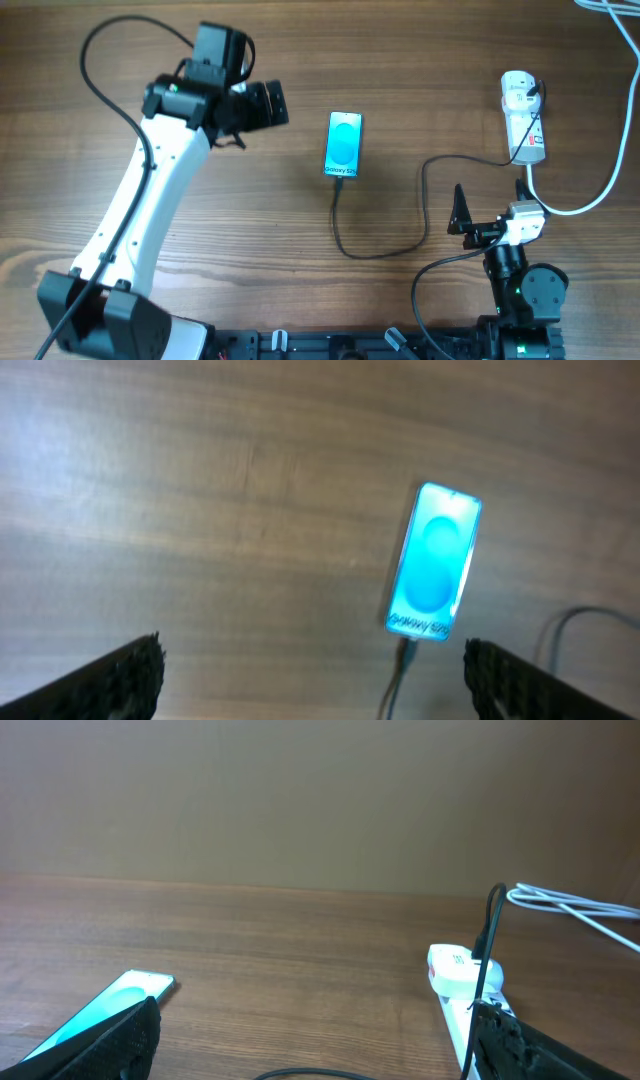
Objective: Plug charger to phone and switch on socket
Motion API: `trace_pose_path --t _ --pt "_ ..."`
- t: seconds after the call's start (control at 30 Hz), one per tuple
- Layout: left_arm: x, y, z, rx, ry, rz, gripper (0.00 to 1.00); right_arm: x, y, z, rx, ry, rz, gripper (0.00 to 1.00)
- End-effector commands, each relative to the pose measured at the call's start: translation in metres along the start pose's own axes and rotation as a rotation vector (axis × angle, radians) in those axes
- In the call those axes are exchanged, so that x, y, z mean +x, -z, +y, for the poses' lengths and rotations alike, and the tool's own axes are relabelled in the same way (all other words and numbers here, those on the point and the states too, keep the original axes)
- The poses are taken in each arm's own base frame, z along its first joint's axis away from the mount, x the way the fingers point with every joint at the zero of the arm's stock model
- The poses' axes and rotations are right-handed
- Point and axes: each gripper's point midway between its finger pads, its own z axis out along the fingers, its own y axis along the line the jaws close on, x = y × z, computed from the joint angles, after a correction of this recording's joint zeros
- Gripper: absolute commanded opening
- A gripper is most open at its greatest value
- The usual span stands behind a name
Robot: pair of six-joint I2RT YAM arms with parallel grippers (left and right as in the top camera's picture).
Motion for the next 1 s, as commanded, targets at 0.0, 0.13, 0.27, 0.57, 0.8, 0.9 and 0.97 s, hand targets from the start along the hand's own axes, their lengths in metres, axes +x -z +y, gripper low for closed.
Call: trace_pose_path --t 0.0,0.13,0.27,0.57,0.8,0.9,0.97 --pt "0.041 -0.007 0.021 -0.018 -0.007 0.017 1.0 -0.002 0.001 -0.004 0.021 0.01 -0.011 1.0" --pt "0.06 -0.005 0.039 0.007 0.013 -0.063 1.0 -0.002 0.001 -0.004 0.022 0.01 -0.011 1.0" --pt "0.076 0.006 0.056 0.062 0.005 -0.187 1.0 -0.002 0.001 -0.004 0.021 0.01 -0.011 1.0" --pt "0.101 0.023 0.089 0.236 -0.008 -0.523 1.0 -0.002 0.001 -0.004 0.021 0.01 -0.011 1.0" --pt "0.119 0.024 0.1 0.251 -0.064 -0.725 1.0 -0.002 0.001 -0.004 0.021 0.01 -0.011 1.0" --pt "0.123 0.025 0.102 0.252 -0.082 -0.779 1.0 -0.002 0.001 -0.004 0.021 0.01 -0.012 1.0" --pt "0.126 0.026 0.102 0.255 -0.109 -0.828 1.0 -0.002 0.001 -0.004 0.022 0.01 -0.011 1.0"
